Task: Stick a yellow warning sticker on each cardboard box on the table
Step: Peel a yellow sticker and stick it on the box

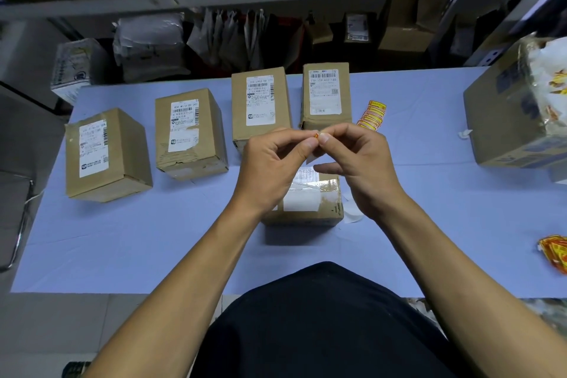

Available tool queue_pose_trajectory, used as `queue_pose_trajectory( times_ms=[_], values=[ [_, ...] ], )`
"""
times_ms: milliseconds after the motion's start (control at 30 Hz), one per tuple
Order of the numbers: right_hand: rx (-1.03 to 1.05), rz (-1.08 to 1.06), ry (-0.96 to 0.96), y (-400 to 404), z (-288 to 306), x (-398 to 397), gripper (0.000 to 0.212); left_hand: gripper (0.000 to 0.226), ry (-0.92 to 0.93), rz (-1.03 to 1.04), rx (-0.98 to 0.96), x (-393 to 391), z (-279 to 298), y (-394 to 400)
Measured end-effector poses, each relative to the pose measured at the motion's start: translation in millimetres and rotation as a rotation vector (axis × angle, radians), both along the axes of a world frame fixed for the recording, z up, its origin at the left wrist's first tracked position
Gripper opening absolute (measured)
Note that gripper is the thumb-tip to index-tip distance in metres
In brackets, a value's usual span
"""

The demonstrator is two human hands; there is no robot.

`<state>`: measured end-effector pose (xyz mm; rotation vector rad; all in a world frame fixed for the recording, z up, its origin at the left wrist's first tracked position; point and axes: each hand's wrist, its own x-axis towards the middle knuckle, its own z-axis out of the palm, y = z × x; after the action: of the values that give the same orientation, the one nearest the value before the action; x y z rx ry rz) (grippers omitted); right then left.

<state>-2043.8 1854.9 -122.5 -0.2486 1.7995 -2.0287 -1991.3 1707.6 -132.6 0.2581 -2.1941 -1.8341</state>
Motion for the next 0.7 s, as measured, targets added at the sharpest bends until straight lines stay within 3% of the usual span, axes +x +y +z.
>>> queue_pose_trajectory(
  times_ms=[167, 333, 700],
  values=[
    [-0.028, -0.011, -0.054, -0.1, 3.7, -0.2, 0.019, 0.017, -0.003, -0.013, -0.066, 1.2, 1.0, 0.4],
    [-0.01, -0.022, -0.019, -0.9, 5.6, 0.5, 0.013, 0.019, 0.016, 0.002, -0.146, 2.7, 2.2, 2.6],
    [0.038, 0.009, 0.041, 0.6, 13.0, 1.0, 0.014, 0.014, 0.181, 0.021, -0.475, 6.0, 14.6, -0.1]
  ],
)
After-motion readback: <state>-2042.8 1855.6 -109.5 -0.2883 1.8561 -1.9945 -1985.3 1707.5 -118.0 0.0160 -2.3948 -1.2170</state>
